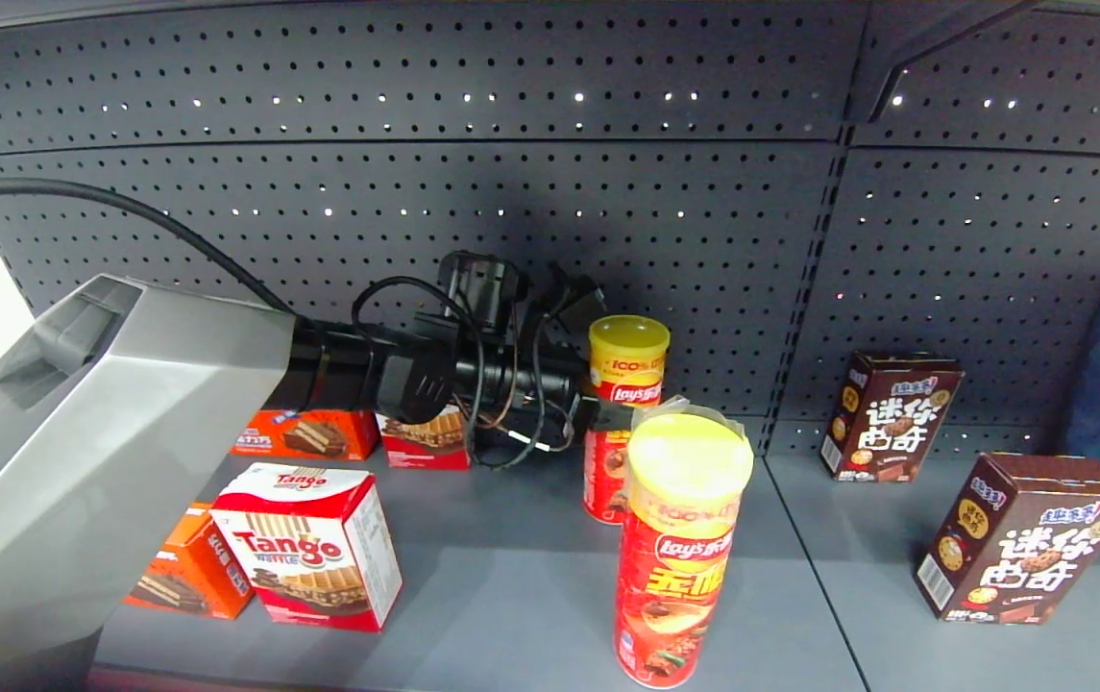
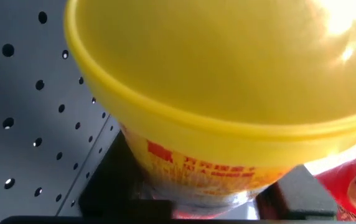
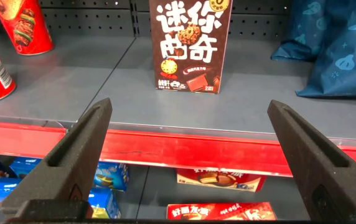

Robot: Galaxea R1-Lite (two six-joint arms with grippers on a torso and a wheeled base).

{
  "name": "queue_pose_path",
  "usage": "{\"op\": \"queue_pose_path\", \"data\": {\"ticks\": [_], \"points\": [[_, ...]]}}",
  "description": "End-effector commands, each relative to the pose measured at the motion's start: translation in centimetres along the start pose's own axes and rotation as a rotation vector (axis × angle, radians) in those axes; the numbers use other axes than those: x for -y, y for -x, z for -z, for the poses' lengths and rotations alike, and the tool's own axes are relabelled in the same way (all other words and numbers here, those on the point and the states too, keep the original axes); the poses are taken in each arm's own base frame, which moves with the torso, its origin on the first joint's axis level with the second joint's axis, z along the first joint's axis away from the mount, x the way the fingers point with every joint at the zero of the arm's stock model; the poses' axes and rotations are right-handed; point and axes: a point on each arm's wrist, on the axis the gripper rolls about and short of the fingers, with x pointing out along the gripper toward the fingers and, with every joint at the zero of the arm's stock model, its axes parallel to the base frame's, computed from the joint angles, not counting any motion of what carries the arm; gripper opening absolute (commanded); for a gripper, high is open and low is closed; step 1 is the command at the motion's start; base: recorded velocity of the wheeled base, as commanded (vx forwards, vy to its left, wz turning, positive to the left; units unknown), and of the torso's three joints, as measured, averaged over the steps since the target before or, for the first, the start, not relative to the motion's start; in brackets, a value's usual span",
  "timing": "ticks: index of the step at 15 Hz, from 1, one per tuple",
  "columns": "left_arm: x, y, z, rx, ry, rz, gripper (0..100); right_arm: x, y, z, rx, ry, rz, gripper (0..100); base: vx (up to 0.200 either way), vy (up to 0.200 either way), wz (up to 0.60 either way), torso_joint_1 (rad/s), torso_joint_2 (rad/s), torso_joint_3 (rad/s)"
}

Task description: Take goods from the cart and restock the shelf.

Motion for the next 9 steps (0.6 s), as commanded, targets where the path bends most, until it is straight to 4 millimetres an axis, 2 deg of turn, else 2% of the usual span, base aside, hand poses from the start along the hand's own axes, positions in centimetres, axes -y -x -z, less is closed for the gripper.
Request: {"op": "queue_pose_path", "data": {"ticks": [1,6,9], "points": [[0.0,0.0,0.0,0.001,-0.002,-0.002,100,0.0,0.0,0.0,0.0,0.0,-0.001,100,0.0,0.0,0.0,0.0,0.0,0.0],[0.3,1.4,-0.9,0.025,-0.032,-0.023,100,0.0,0.0,0.0,0.0,0.0,-0.001,100,0.0,0.0,0.0,0.0,0.0,0.0],[1.3,4.0,-1.2,0.024,-0.029,-0.051,100,0.0,0.0,0.0,0.0,0.0,-0.001,100,0.0,0.0,0.0,0.0,0.0,0.0]]}}
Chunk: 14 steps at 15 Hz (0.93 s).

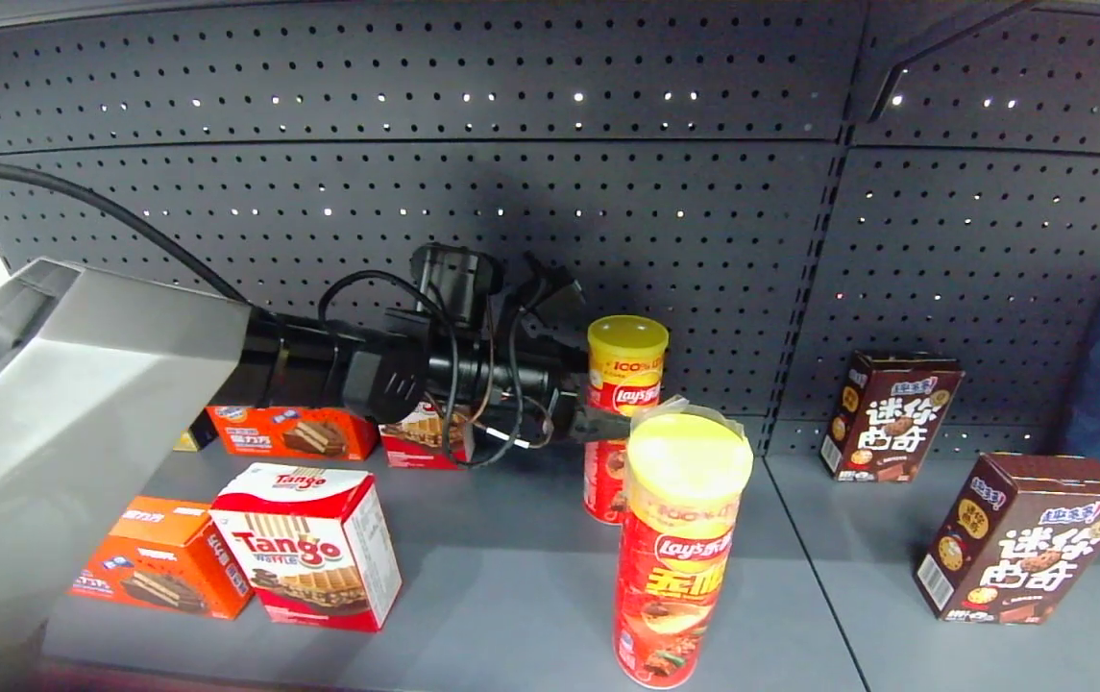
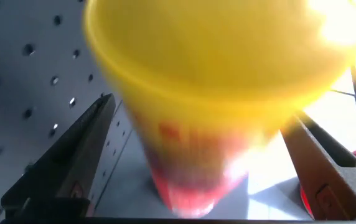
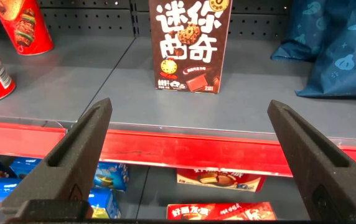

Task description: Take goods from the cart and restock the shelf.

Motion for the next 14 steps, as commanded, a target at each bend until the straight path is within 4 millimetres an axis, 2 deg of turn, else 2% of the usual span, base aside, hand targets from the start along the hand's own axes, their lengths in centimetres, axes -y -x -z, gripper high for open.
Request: {"op": "queue_pose_path", "data": {"ticks": [1,4,6,14], "points": [[1.1,2.6,-1.0,0.01,-0.006,-0.025,100,0.0,0.0,0.0,0.0,0.0,-0.001,100,0.0,0.0,0.0,0.0,0.0,0.0],[2.8,4.8,-0.7,-0.005,-0.006,-0.036,100,0.0,0.0,0.0,0.0,0.0,0.0,100,0.0,0.0,0.0,0.0,0.0,0.0],[3.4,5.4,-0.4,-0.022,-0.008,-0.056,100,0.0,0.0,0.0,0.0,0.0,-0.001,100,0.0,0.0,0.0,0.0,0.0,0.0],[4.3,4.7,0.6,-0.119,-0.034,-0.202,100,0.0,0.0,0.0,0.0,0.0,0.0,100,0.0,0.0,0.0,0.0,0.0,0.0]]}}
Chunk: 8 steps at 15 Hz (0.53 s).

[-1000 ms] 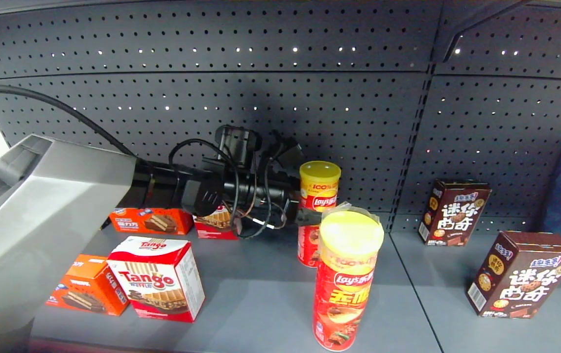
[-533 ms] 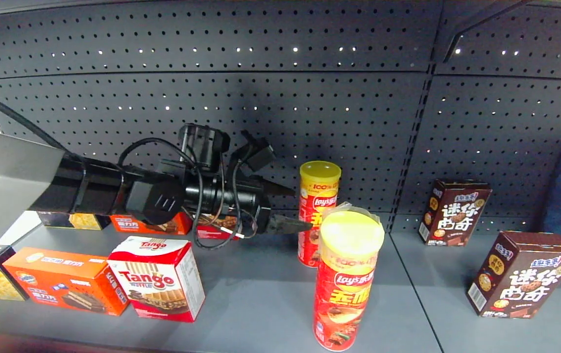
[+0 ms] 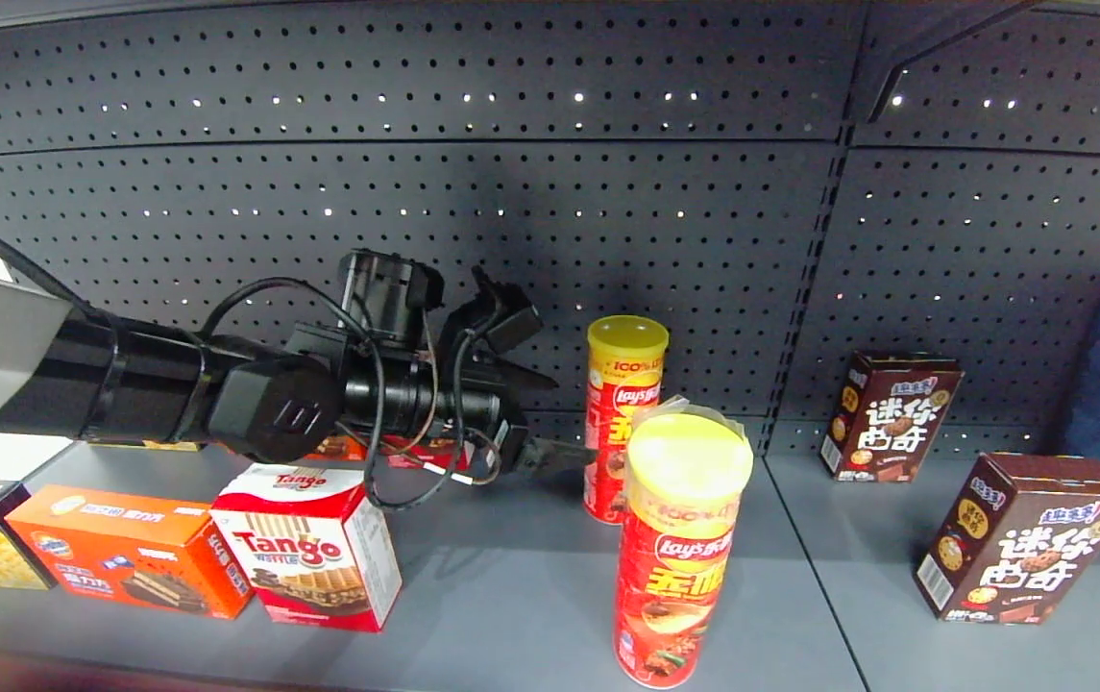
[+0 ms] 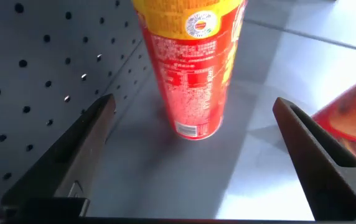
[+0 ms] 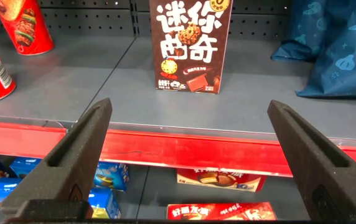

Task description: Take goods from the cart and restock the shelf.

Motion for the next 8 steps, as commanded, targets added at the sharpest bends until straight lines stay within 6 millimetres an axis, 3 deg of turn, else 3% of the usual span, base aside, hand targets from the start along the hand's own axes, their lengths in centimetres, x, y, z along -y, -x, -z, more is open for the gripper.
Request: {"op": "queue_pose_path", "data": {"ticks": [1,8], "points": [[0.2,0.0,-0.1,0.001,-0.003,0.002,100,0.0,0.0,0.0,0.0,0.0,0.0,100,0.0,0.0,0.0,0.0,0.0,0.0],[0.3,-2.0,0.4,-0.006,-0.023,-0.056,100,0.0,0.0,0.0,0.0,0.0,-0.001,100,0.0,0.0,0.0,0.0,0.0,0.0]]}}
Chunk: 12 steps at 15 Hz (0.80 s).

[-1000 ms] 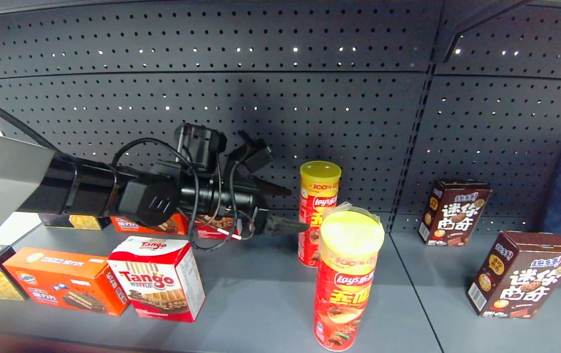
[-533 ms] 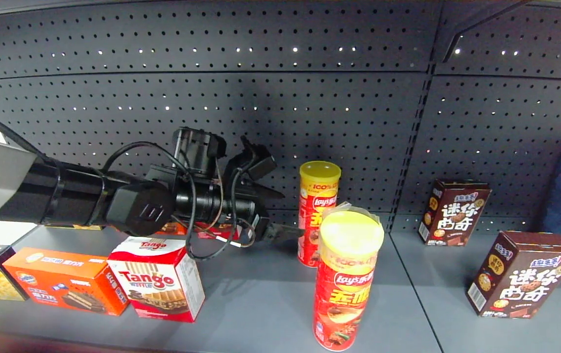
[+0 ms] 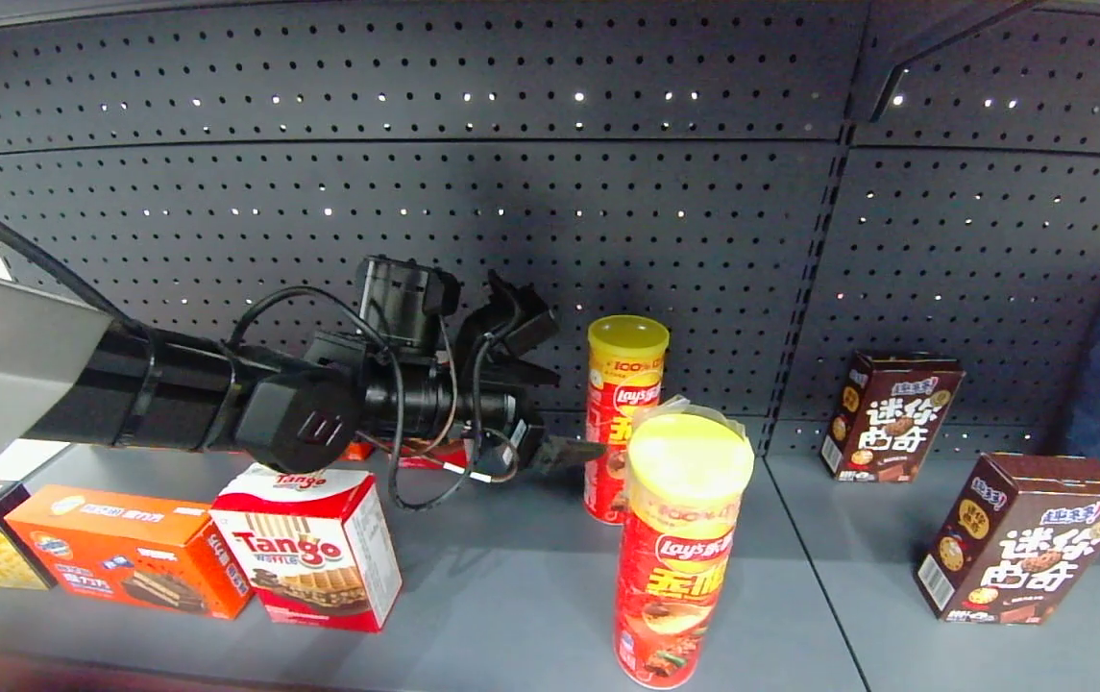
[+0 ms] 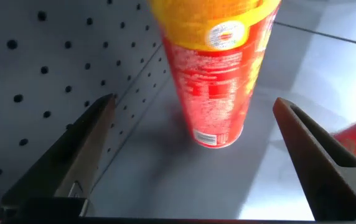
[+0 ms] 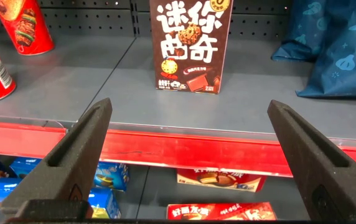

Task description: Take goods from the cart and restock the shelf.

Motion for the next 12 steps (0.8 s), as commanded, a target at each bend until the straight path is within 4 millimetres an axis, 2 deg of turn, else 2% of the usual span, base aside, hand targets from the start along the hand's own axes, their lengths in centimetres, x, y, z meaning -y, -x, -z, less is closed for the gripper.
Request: {"op": "queue_pose_path", "data": {"ticks": [1,12], "points": [[0.0,-0.6,0.4,-0.011,0.005,0.002,100,0.0,0.0,0.0,0.0,0.0,0.0,100,0.0,0.0,0.0,0.0,0.0,0.0],[-1.0,-2.0,1.4,-0.025,-0.011,-0.086,100,0.0,0.0,0.0,0.0,0.0,-0.001,100,0.0,0.0,0.0,0.0,0.0,0.0]]}}
